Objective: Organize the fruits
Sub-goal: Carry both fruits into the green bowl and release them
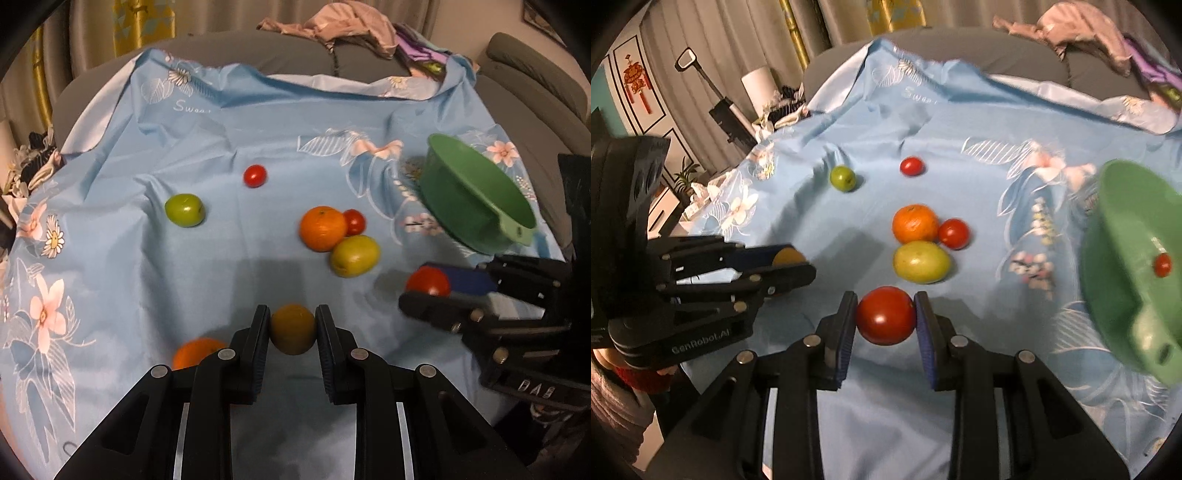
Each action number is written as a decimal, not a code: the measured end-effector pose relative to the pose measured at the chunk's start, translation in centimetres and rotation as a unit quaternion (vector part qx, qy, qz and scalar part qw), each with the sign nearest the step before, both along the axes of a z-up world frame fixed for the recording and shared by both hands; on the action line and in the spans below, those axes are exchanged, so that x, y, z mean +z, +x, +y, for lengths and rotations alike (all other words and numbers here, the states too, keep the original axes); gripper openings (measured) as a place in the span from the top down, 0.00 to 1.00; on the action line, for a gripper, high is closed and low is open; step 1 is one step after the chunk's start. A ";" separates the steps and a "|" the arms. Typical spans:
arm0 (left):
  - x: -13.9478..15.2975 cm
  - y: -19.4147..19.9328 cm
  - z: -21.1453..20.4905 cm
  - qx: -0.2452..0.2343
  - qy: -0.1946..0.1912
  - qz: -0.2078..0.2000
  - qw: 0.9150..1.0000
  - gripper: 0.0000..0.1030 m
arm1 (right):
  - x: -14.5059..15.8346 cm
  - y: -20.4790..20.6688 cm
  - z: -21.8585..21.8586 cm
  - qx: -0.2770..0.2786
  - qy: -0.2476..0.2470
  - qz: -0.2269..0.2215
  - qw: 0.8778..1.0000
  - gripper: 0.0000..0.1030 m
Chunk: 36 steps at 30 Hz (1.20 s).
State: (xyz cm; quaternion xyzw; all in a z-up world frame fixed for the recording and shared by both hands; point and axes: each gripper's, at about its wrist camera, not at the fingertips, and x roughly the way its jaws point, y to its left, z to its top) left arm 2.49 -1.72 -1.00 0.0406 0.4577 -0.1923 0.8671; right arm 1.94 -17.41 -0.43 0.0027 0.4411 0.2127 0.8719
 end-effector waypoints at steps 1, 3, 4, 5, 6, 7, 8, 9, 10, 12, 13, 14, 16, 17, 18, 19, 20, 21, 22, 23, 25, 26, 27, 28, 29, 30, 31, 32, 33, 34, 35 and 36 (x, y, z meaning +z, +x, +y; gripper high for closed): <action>0.2 -0.2 -0.1 0.000 -0.002 -0.001 1.000 0.76 | 0.6 -0.4 -0.3 -0.003 -0.002 -0.009 1.000 0.69; 0.8 -0.9 -0.3 -0.002 -0.005 -0.006 1.000 0.76 | 1.4 -1.0 -0.8 -0.008 -0.002 -0.020 1.000 0.69; 1.0 -1.2 -0.4 -0.003 -0.005 -0.009 1.000 0.76 | 1.9 -1.3 -1.1 -0.011 -0.002 -0.025 1.000 0.69; 1.3 -1.6 -0.5 -0.004 -0.006 -0.011 1.000 0.76 | 2.2 -1.6 -1.3 -0.013 -0.001 -0.029 0.999 0.69; 1.6 -1.9 -0.6 -0.005 -0.007 -0.014 1.000 0.76 | 2.6 -1.9 -1.5 -0.015 -0.001 -0.034 0.999 0.69; 1.8 -2.1 -0.7 -0.005 -0.007 -0.016 1.000 0.76 | 2.9 -2.1 -1.7 -0.017 -0.001 -0.038 0.999 0.69; 2.1 -2.4 -0.8 -0.008 -0.007 -0.020 1.000 0.76 | 3.1 -2.4 -1.9 -0.019 0.000 -0.042 0.999 0.69; 2.3 -2.6 -0.9 -0.009 -0.007 -0.022 1.000 0.76 | 3.3 -2.6 -2.1 -0.020 0.000 -0.046 0.999 0.69; 2.7 -2.9 -1.2 -0.010 -0.007 -0.025 1.000 0.76 | 3.6 -2.8 -2.3 -0.023 0.000 -0.050 0.998 0.69; 3.2 -3.2 -1.5 -0.013 -0.008 -0.030 0.999 0.76 | 4.0 -3.3 -2.8 -0.027 0.001 -0.056 0.998 0.69; 3.3 -3.4 -1.6 -0.014 -0.008 -0.032 0.999 0.76 | 4.2 -3.4 -3.1 -0.030 0.001 -0.060 0.998 0.69; 3.6 -3.5 -1.8 -0.016 -0.009 -0.035 0.999 0.76 | 4.4 -3.7 -3.3 -0.032 0.002 -0.063 0.997 0.69; 4.1 -3.8 -2.2 -0.021 -0.010 -0.040 0.999 0.76 | 4.7 -3.9 -3.9 -0.040 0.003 -0.069 0.997 0.69; 4.4 -3.8 -2.5 -0.024 -0.009 -0.043 0.999 0.76 | 4.9 -4.1 -4.2 -0.043 0.004 -0.072 0.996 0.69; 4.7 -3.8 -2.8 -0.028 -0.009 -0.047 0.998 0.76 | 5.1 -4.2 -4.4 -0.046 0.005 -0.074 0.996 0.69; 5.0 -3.8 -3.1 -0.031 -0.009 -0.050 0.998 0.76 | 5.3 -4.3 -4.8 -0.050 0.006 -0.077 0.996 0.69; 5.1 -3.8 -3.4 -0.032 -0.009 -0.052 0.998 0.76 | 5.4 -4.4 -5.0 -0.053 0.007 -0.080 0.995 0.69; 5.5 -3.7 -3.8 -0.036 -0.009 -0.056 0.998 0.76 | 5.6 -4.5 -5.4 -0.056 0.008 -0.082 0.995 0.69; 5.7 -3.7 -4.2 -0.039 -0.010 -0.059 0.997 0.76 | 5.7 -4.6 -5.6 -0.059 0.009 -0.084 0.995 0.69; 5.9 -3.7 -4.6 -0.044 -0.012 -0.062 0.997 0.76 | 5.8 -4.7 -6.0 -0.064 0.010 -0.086 0.994 0.69; 6.3 -3.6 -5.6 -0.053 -0.012 -0.066 0.996 0.76 | 5.9 -4.8 -6.7 -0.073 0.012 -0.090 0.993 0.69; 6.5 -3.5 -6.3 -0.060 -0.009 -0.069 0.996 0.76 | 6.0 -4.8 -7.1 -0.078 0.013 -0.092 0.993 0.69; 6.6 -3.4 -6.8 -0.063 -0.008 -0.070 0.996 0.76 | 6.1 -4.8 -7.6 -0.083 0.015 -0.093 0.992 0.69; 6.7 -3.4 -7.2 -0.067 -0.007 -0.071 0.995 0.76 | 6.1 -4.8 -8.1 -0.090 0.017 -0.094 0.991 0.69; 6.8 -3.2 -7.9 -0.074 -0.007 -0.070 0.995 0.76 | 6.1 -4.8 -8.4 -0.094 0.019 -0.095 0.991 0.69; 6.8 -3.1 -8.3 -0.079 -0.007 -0.070 0.994 0.76 | 6.2 -4.9 -8.8 -0.099 0.020 -0.096 0.990 0.69; 6.9 -3.0 -8.9 -0.085 -0.005 -0.070 0.994 0.76 | 6.1 -4.8 -9.1 -0.103 0.021 -0.096 0.990 0.69; 6.9 -3.0 -9.2 -0.089 -0.004 -0.071 0.994 0.76 | 6.1 -4.8 -9.7 -0.109 0.023 -0.097 0.989 0.69; 7.0 -2.9 -9.9 -0.095 -0.002 -0.072 0.993 0.76 | 6.1 -4.8 -10.0 -0.113 0.025 -0.098 0.988 0.69; 7.1 -2.8 -10.6 -0.103 0.001 -0.074 0.992 0.76 | 6.1 -4.8 -10.4 -0.117 0.026 -0.098 0.988 0.69; 7.2 -2.6 -11.0 -0.107 0.003 -0.076 0.991 0.76 | 6.1 -4.8 -10.8 -0.122 0.027 -0.099 0.987 0.69; 7.3 -2.5 -11.6 -0.113 0.005 -0.078 0.991 0.76 | 6.1 -4.8 -11.3 -0.129 0.028 -0.099 0.986 0.69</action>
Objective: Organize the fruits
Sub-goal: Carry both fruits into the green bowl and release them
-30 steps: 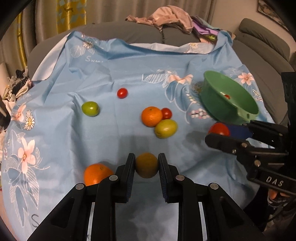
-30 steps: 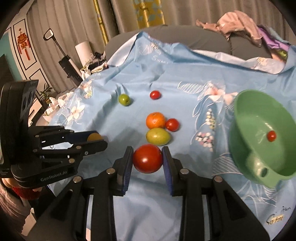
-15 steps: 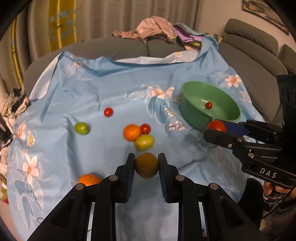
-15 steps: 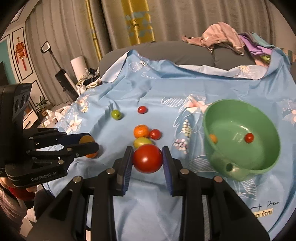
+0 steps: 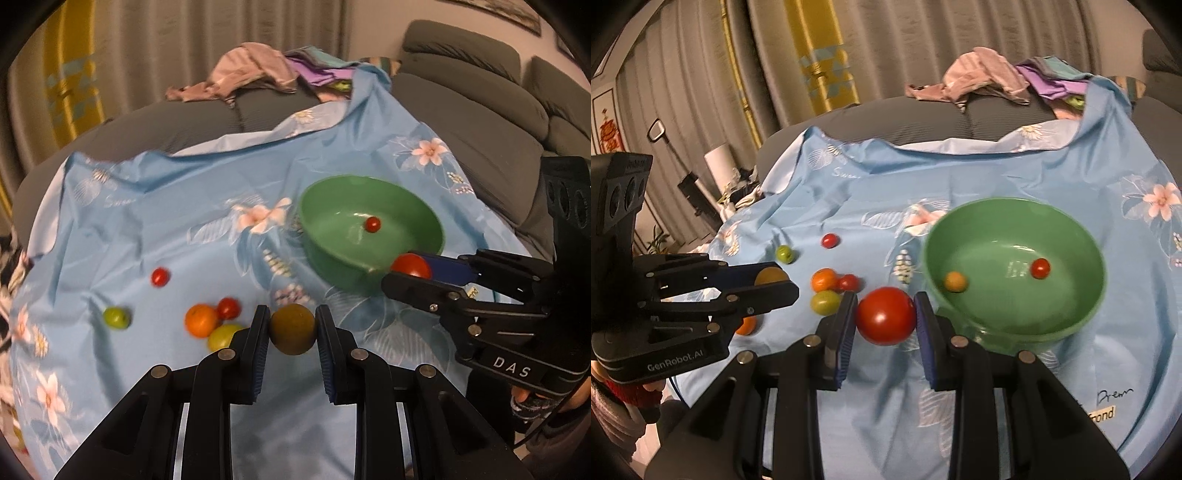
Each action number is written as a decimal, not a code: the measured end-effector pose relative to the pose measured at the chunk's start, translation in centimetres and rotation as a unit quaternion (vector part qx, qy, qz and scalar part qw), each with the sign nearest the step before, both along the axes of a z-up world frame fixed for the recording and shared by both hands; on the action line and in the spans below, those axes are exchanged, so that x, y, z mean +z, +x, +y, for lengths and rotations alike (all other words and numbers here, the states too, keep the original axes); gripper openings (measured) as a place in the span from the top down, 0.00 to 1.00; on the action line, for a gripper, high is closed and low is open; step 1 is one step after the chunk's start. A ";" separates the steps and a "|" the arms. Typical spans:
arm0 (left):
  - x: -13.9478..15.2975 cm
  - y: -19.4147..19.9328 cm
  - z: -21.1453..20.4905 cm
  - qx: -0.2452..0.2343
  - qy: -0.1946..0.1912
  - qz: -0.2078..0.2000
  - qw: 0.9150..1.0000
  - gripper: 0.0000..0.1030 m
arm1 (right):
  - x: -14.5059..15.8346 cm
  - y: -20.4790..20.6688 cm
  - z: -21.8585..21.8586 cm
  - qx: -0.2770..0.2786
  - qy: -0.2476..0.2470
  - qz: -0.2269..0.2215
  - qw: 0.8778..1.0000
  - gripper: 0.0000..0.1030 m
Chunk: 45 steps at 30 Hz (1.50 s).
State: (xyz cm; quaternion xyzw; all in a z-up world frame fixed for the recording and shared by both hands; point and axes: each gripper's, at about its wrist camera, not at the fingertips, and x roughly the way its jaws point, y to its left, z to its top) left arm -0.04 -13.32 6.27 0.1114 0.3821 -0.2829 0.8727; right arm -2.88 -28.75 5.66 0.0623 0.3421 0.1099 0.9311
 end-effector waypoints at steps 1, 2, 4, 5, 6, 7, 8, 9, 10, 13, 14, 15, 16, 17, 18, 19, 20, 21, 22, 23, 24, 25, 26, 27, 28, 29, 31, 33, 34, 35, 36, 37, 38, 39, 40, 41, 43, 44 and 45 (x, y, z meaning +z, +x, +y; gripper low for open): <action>0.0 0.1 -0.4 -0.004 0.001 0.000 1.000 0.76 | 0.0 0.0 -0.2 -0.003 0.001 -0.001 1.000 0.69; 0.1 0.3 -1.1 -0.011 0.003 0.000 1.000 0.76 | 0.0 0.0 -0.7 -0.009 0.003 -0.001 1.000 0.69; 0.2 0.6 -2.0 -0.016 0.006 -0.004 1.000 0.76 | 0.0 -0.1 -1.5 -0.019 0.005 -0.003 1.000 0.69; 0.2 0.8 -2.5 -0.020 0.007 -0.005 1.000 0.76 | 0.0 -0.1 -1.9 -0.025 0.007 -0.004 1.000 0.69; 0.3 1.0 -3.1 -0.025 0.006 -0.006 1.000 0.76 | -0.1 -0.1 -2.3 -0.030 0.008 -0.005 1.000 0.69; 0.3 1.1 -3.4 -0.028 0.005 -0.006 1.000 0.76 | -0.1 -0.1 -2.7 -0.034 0.009 -0.005 0.999 0.69; 0.3 1.4 -3.8 -0.032 0.004 -0.004 0.999 0.76 | -0.1 -0.1 -3.1 -0.040 0.009 -0.006 0.999 0.69; 0.2 1.6 -4.4 -0.036 0.004 -0.003 0.999 0.76 | -0.1 -0.1 -3.5 -0.045 0.009 -0.006 0.999 0.69; 0.2 1.8 -4.8 -0.038 0.004 -0.003 0.999 0.76 | -0.2 0.0 -3.8 -0.050 0.009 -0.005 0.999 0.69; -0.1 2.3 -6.1 -0.049 -0.001 0.001 0.999 0.76 | -0.5 0.1 -4.9 -0.065 0.009 -0.003 0.998 0.69; -0.2 2.5 -6.7 -0.054 -0.003 0.001 0.999 0.76 | -0.5 0.2 -5.3 -0.068 0.010 -0.002 0.998 0.69; -0.3 2.7 -7.1 -0.056 -0.004 0.001 0.998 0.76 | -0.6 0.3 -5.5 -0.072 0.010 -0.001 0.997 0.69; -0.4 2.9 -7.4 -0.058 -0.004 0.002 0.998 0.76 | -0.7 0.3 -5.8 -0.075 0.010 0.000 0.997 0.69; -0.6 3.1 -7.8 -0.060 -0.003 0.003 0.998 0.76 | -0.8 0.4 -6.1 -0.078 0.010 0.001 0.997 0.69; -0.8 3.4 -8.3 -0.063 -0.002 0.006 0.998 0.76 | -0.9 0.5 -6.4 -0.081 0.010 0.002 0.997 0.69; -1.0 3.5 -8.6 -0.064 -0.001 0.007 0.998 0.76 | -1.0 0.7 -6.6 -0.085 0.010 0.003 0.996 0.69; -1.2 3.7 -8.9 -0.066 -0.001 0.009 0.998 0.76 | -1.1 0.8 -6.8 -0.087 0.010 0.004 0.996 0.69; -1.4 3.9 -9.3 -0.068 0.000 0.011 0.998 0.76 | -1.3 0.9 -7.0 -0.090 0.009 0.006 0.996 0.69; -1.5 4.1 -9.4 -0.069 0.000 0.012 0.998 0.76 | -1.4 1.0 -7.3 -0.092 0.010 0.007 0.996 0.69; -1.8 4.3 -9.8 -0.071 0.002 0.014 0.997 0.76 | -1.7 1.1 -7.5 -0.095 0.009 0.009 0.995 0.69; -2.0 4.5 -9.9 -0.071 0.003 0.016 0.997 0.76 | -1.8 1.2 -7.6 -0.097 0.009 0.012 0.995 0.69; -2.3 4.7 -10.2 -0.071 0.006 0.018 0.997 0.76 | -2.1 1.4 -7.9 -0.099 0.009 0.015 0.995 0.69; -2.5 4.9 -10.4 -0.072 0.008 0.021 0.997 0.76 | -2.3 1.6 -8.0 -0.100 0.010 0.018 0.995 0.69; -2.9 5.1 -10.7 -0.072 0.010 0.023 0.997 0.76 | -2.5 1.7 -8.1 -0.101 0.010 0.020 0.995 0.69; -3.2 5.3 -10.9 -0.072 0.013 0.026 0.997 0.76 | -2.7 1.8 -8.2 -0.102 0.011 0.022 0.994 0.69; -3.4 5.4 -10.8 -0.072 0.013 0.028 0.997 0.76 | -2.9 1.9 -8.3 -0.103 0.011 0.024 0.994 0.69; -3.9 5.6 -11.1 -0.073 0.016 0.033 0.997 0.76 | -3.3 2.2 -8.5 -0.103 0.011 0.029 0.994 0.69; -4.3 5.8 -11.3 -0.074 0.020 0.037 0.996 0.76 | -3.6 2.4 -8.5 -0.104 0.010 0.032 0.994 0.69; -4.5 5.8 -11.3 -0.074 0.023 0.039 0.996 0.76 | -3.7 2.5 -8.6 -0.103 0.010 0.033 0.994 0.69; -4.7 5.8 -11.4 -0.074 0.025 0.040 0.996 0.76 | -3.7 2.6 -8.5 -0.102 0.009 0.034 0.994 0.68; -4.9 5.8 -11.4 -0.075 0.026 0.042 0.996 0.76 | -3.7 2.6 -8.4 -0.101 0.006 0.034 0.994 0.69; -5.0 5.8 -11.3 -0.074 0.026 0.044 0.996 0.76 | -3.7 2.6 -8.3 -0.099 0.003 0.034 0.995 0.69; -5.1 5.9 -11.3 -0.074 0.027 0.045 0.996 0.76 | -3.7 2.7 -8.2 -0.098 0.002 0.034 0.995 0.68; -5.2 5.8 -11.3 -0.074 0.026 0.046 0.996 0.76 | -3.7 2.7 -8.1 -0.098 0.000 0.034 0.995 0.68; -5.2 5.8 -11.3 -0.075 0.026 0.046 0.996 0.76 | -3.7 2.7 -8.1 -0.098 -0.003 0.034 0.995 0.68; -5.2 5.8 -11.3 -0.075 0.026 0.046 0.996 0.76 | -3.7 2.6 -8.0 -0.098 -0.004 0.034 0.995 0.69; -5.3 5.7 -11.2 -0.069 0.030 0.041 0.996 0.71 | -3.8 2.6 -8.0 -0.098 -0.004 0.036 0.995 0.68; -5.3 5.7 -11.1 -0.067 0.030 0.039 0.997 0.66 | -3.8 2.6 -8.0 -0.098 -0.001 0.038 0.994 0.65; -5.4 5.6 -11.0 -0.065 0.028 0.040 0.997 0.65 | -3.8 2.6 -8.1 -0.098 0.002 0.037 0.994 0.65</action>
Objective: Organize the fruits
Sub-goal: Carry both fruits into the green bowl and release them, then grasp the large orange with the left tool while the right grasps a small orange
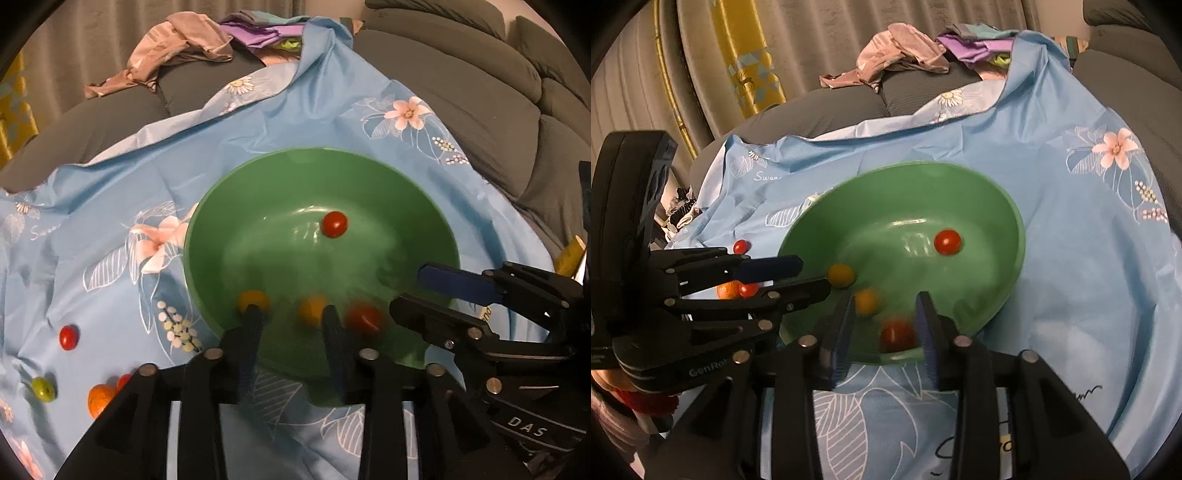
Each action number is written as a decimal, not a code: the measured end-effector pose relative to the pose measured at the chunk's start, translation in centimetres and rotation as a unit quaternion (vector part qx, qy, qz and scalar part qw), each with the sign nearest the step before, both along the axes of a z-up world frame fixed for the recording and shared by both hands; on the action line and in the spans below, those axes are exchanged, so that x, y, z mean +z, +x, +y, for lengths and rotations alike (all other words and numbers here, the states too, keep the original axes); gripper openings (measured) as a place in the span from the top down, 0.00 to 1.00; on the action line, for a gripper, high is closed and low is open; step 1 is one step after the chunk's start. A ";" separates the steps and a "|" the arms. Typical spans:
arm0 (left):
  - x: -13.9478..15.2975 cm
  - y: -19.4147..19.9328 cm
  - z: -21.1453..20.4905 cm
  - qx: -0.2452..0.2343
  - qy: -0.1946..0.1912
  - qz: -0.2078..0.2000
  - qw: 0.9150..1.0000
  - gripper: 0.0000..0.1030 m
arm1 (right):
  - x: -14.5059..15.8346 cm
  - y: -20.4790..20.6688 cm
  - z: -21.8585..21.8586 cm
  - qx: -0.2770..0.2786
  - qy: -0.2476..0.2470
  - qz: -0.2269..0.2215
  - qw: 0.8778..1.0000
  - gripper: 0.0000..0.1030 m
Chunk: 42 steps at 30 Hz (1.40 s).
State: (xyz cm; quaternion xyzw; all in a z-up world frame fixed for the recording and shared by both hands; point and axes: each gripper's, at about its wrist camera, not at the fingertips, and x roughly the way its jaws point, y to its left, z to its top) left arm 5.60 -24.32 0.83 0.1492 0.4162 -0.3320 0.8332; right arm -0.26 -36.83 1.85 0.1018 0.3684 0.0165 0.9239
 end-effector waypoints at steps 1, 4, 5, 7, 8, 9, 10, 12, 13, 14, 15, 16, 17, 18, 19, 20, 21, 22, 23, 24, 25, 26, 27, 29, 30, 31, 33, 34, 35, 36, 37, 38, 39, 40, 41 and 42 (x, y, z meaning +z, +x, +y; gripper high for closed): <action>0.0 -0.1 0.1 0.002 -0.002 0.001 1.000 0.64 | 0.0 0.0 0.1 0.000 0.000 -0.001 1.000 0.64; 0.4 -0.6 0.6 0.007 -0.007 -0.008 1.000 0.64 | 0.4 -0.3 0.3 0.000 -0.002 -0.006 1.000 0.62; 0.8 -0.9 0.9 0.009 -0.010 -0.014 1.000 0.62 | 0.6 -0.5 0.4 0.000 0.000 -0.009 1.000 0.61; 1.5 -1.4 1.5 0.016 -0.015 -0.022 1.000 0.47 | 1.0 -0.7 0.6 0.002 -0.001 -0.012 1.000 0.59; 1.8 -1.5 1.9 0.023 -0.016 -0.026 0.999 0.44 | 1.1 -0.9 0.7 0.003 -0.001 -0.014 1.000 0.57; 2.0 -1.7 2.5 0.027 -0.021 -0.024 0.999 0.44 | 1.3 -1.1 0.8 0.004 -0.001 -0.016 1.000 0.56; 2.1 -1.9 3.2 0.032 -0.026 -0.019 0.999 0.43 | 1.5 -1.3 1.0 0.007 -0.001 -0.018 1.000 0.56; 2.2 -2.2 4.2 0.044 -0.028 -0.013 0.999 0.43 | 1.8 -1.6 1.5 0.012 -0.003 -0.020 1.000 0.56; 2.2 -2.4 4.7 0.049 -0.029 -0.012 0.998 0.43 | 1.9 -1.8 1.9 0.016 -0.005 -0.022 1.000 0.56; 2.1 -2.6 5.3 0.054 -0.030 -0.010 0.998 0.42 | 2.0 -1.9 2.1 0.019 -0.006 -0.022 1.000 0.56; 1.9 -2.9 6.2 0.061 -0.029 -0.007 0.998 0.40 | 2.1 -2.1 2.4 0.022 -0.007 -0.021 0.999 0.56; 1.7 -3.0 6.6 0.068 -0.029 -0.005 0.997 0.37 | 2.2 -2.2 2.8 0.027 -0.009 -0.021 0.999 0.55; 1.3 -3.3 7.5 0.078 -0.027 0.001 0.997 0.37 | 2.3 -2.4 3.2 0.031 -0.011 -0.021 0.999 0.55; 0.9 -3.4 8.2 0.087 -0.025 0.008 0.996 0.37 | 2.4 -2.6 3.6 0.035 -0.013 -0.021 0.999 0.54; 0.6 -3.6 8.9 0.095 -0.024 0.014 0.995 0.37 | 2.5 -2.7 3.8 0.039 -0.015 -0.021 0.999 0.53; 0.3 -3.8 9.6 0.105 -0.023 0.021 0.994 0.37 | 2.6 -2.9 4.3 0.044 -0.018 -0.021 0.999 0.51; -0.1 -4.2 10.6 0.117 -0.023 0.030 0.992 0.37 | 2.7 -3.0 4.6 0.047 -0.020 -0.021 0.998 0.49; -0.3 -4.4 11.2 0.124 -0.023 0.035 0.991 0.37 | 2.9 -3.2 5.0 0.052 -0.023 -0.021 0.998 0.47; -0.5 -4.8 12.3 0.135 -0.027 0.044 0.989 0.36 | 3.1 -3.2 5.4 0.056 -0.025 -0.021 0.998 0.43; -0.6 -5.1 13.0 0.141 -0.030 0.048 0.988 0.36 | 3.2 -3.4 5.8 0.061 -0.028 -0.021 0.998 0.40; -0.6 -5.5 13.7 0.147 -0.033 0.051 0.987 0.32 | 3.4 -3.5 6.2 0.066 -0.032 -0.022 0.997 0.40; -0.6 -6.1 14.7 0.158 -0.034 0.050 0.986 0.25 | 3.6 -3.6 6.5 0.070 -0.034 -0.022 0.997 0.39; -0.5 -6.5 15.4 0.166 -0.035 0.047 0.984 0.24 | 3.7 -3.7 6.9 0.074 -0.037 -0.023 0.996 0.39; -0.4 -7.2 16.4 0.175 -0.039 0.045 0.983 0.24 | 4.0 -3.8 7.7 0.082 -0.042 -0.025 0.995 0.38; -0.4 -7.4 17.0 0.180 -0.041 0.046 0.982 0.24 | 4.2 -3.9 8.1 0.086 -0.044 -0.025 0.995 0.37; -0.3 -7.4 17.4 0.184 -0.042 0.047 0.981 0.24 | 4.3 -3.9 8.5 0.090 -0.047 -0.025 0.995 0.36; -0.3 -7.8 18.3 0.193 -0.045 0.045 0.979 0.24 | 4.5 -4.1 9.2 0.096 -0.052 -0.025 0.994 0.29; -0.3 -7.9 18.7 0.196 -0.048 0.046 0.978 0.24 | 4.6 -4.2 9.6 0.100 -0.055 -0.026 0.993 0.28; -0.3 -8.0 19.1 0.200 -0.052 0.046 0.977 0.24 | 4.7 -4.2 10.0 0.104 -0.058 -0.026 0.993 0.27; -0.2 -8.2 19.5 0.203 -0.056 0.046 0.976 0.24 | 4.7 -4.2 10.3 0.107 -0.061 -0.024 0.992 0.26; -0.1 -8.4 19.9 0.206 -0.061 0.045 0.976 0.24 | 4.7 -4.2 10.6 0.109 -0.063 -0.023 0.992 0.25; -0.2 -8.5 20.2 0.207 -0.064 0.044 0.975 0.24 | 4.7 -4.2 10.9 0.111 -0.064 -0.020 0.991 0.22; -0.1 -8.7 20.6 0.209 -0.067 0.043 0.975 0.24 | 4.7 -4.2 11.2 0.115 -0.064 -0.019 0.991 0.22; 0.0 -8.7 20.9 0.211 -0.068 0.042 0.974 0.24 | 4.6 -4.1 11.5 0.120 -0.061 -0.015 0.991 0.22; 0.1 -8.8 21.2 0.215 -0.070 0.039 0.973 0.24 | 4.4 -4.0 11.7 0.123 -0.059 -0.012 0.991 0.22; 0.2 -8.9 21.7 0.219 -0.071 0.037 0.972 0.24 | 4.2 -3.9 11.9 0.128 -0.054 -0.006 0.990 0.22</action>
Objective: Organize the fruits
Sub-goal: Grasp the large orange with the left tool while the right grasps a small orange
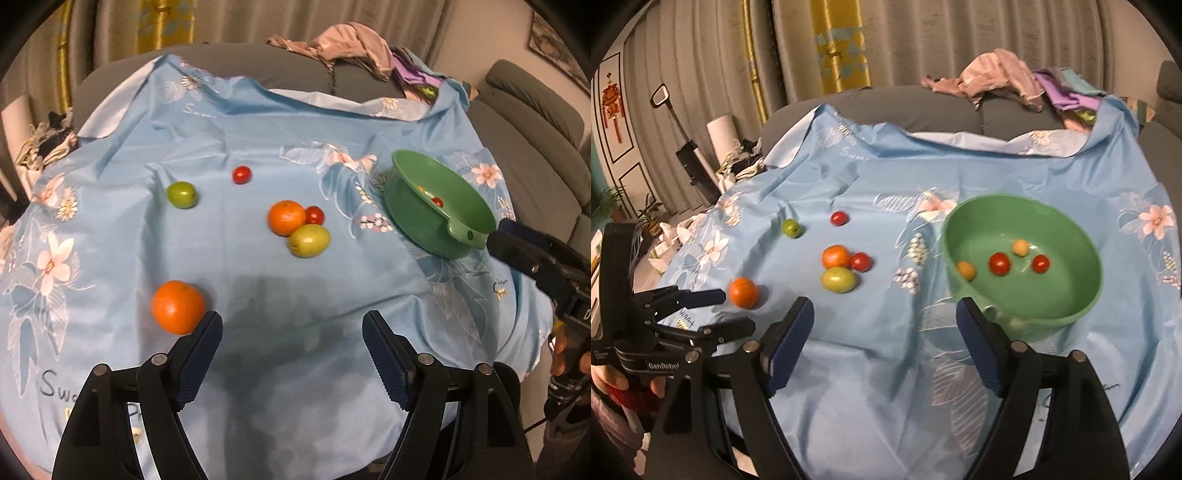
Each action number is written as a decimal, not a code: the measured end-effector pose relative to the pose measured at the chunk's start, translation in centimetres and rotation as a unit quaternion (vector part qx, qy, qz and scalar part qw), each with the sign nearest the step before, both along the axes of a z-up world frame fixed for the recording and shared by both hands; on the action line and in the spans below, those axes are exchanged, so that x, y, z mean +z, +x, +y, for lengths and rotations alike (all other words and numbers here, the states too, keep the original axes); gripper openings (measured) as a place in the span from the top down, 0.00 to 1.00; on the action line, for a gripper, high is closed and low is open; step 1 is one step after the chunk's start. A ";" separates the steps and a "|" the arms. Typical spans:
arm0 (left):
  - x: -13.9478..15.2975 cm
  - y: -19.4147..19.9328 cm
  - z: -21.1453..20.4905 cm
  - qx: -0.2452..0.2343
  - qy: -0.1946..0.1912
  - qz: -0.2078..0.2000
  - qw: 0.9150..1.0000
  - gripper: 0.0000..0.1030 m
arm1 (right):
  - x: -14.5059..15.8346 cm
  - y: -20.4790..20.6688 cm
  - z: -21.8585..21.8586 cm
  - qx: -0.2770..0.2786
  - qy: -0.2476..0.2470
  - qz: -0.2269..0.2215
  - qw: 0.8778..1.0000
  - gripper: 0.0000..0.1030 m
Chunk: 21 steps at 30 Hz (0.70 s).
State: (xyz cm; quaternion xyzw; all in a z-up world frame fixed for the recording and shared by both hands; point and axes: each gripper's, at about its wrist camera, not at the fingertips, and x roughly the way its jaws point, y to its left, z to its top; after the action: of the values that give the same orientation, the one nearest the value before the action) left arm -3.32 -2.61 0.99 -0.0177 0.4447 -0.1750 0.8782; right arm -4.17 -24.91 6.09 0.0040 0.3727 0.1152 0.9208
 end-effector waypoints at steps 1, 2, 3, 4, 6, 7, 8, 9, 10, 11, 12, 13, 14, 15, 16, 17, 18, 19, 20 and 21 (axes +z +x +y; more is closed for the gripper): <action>0.0 -0.2 0.5 0.005 0.000 -0.002 1.000 0.23 | -0.2 0.0 0.2 0.004 0.003 0.004 1.000 0.22; 0.0 -0.3 1.0 0.008 0.000 -0.004 1.000 0.21 | -0.4 0.1 0.4 0.007 0.005 0.008 1.000 0.22; 0.0 -0.5 1.6 0.011 0.002 -0.006 1.000 0.19 | -0.7 0.2 0.6 0.010 0.006 0.014 1.000 0.22; -0.1 -0.6 1.9 0.014 0.004 -0.007 1.000 0.16 | -1.0 0.3 0.8 0.011 0.006 0.018 1.000 0.22; -0.5 -0.9 3.0 0.024 0.008 -0.008 1.000 0.16 | -1.4 0.6 1.3 0.015 0.008 0.028 0.999 0.22; -0.6 -0.9 3.4 0.026 0.008 -0.007 1.000 0.16 | -1.6 0.6 1.5 0.017 0.008 0.032 0.999 0.22; -0.9 -1.0 3.9 0.032 0.008 -0.005 0.999 0.16 | -1.7 0.7 1.7 0.020 0.008 0.035 0.999 0.22; -1.1 -1.0 4.4 0.037 0.006 -0.002 0.999 0.16 | -1.9 0.7 1.9 0.023 0.007 0.039 0.999 0.22; -1.3 -1.1 4.8 0.040 0.004 0.000 0.999 0.16 | -2.1 0.9 2.3 0.027 0.005 0.043 0.999 0.22; -1.4 -1.1 5.2 0.044 -0.001 0.003 0.999 0.16 | -2.3 0.9 2.5 0.030 0.004 0.046 0.999 0.22; -1.6 -1.1 5.5 0.047 -0.005 0.004 0.999 0.16 | -2.4 1.0 2.8 0.033 0.002 0.049 0.998 0.22; -1.7 -1.1 5.8 0.050 -0.009 0.005 0.999 0.16 | -2.6 1.0 3.0 0.037 0.001 0.051 0.998 0.22; -1.8 -1.2 6.0 0.051 -0.010 0.006 0.999 0.16 | -2.7 1.1 3.3 0.040 -0.001 0.054 0.998 0.22; -1.9 -1.1 6.2 0.053 -0.013 0.005 0.999 0.16 | -2.9 1.2 3.7 0.044 -0.002 0.057 0.997 0.22; -1.9 -1.1 6.4 0.054 -0.016 0.004 0.998 0.16 | -3.0 1.3 3.8 0.047 -0.004 0.059 0.997 0.22; -2.0 -1.0 6.5 0.055 -0.019 0.003 0.998 0.16 | -3.1 1.5 4.1 0.050 -0.005 0.061 0.997 0.22; -2.0 -1.0 6.6 0.054 -0.022 0.002 0.998 0.16 | -3.2 1.6 4.3 0.053 -0.006 0.063 0.997 0.22; -2.1 -0.9 6.7 0.052 -0.025 0.002 0.998 0.16 | -3.3 1.6 4.5 0.056 -0.007 0.065 0.996 0.22; -2.1 -0.8 6.7 0.051 -0.027 0.002 0.998 0.16 | -3.4 1.7 4.7 0.059 -0.007 0.066 0.996 0.22; -2.2 -0.6 6.7 0.048 -0.028 0.003 0.998 0.16 | -3.5 1.9 4.9 0.061 -0.008 0.068 0.996 0.22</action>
State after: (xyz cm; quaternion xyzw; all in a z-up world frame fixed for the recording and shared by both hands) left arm -3.89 4.09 -1.20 -0.0644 0.4404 -0.1452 0.8836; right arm -2.31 -20.03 2.56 -0.0185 0.4350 0.1675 0.8845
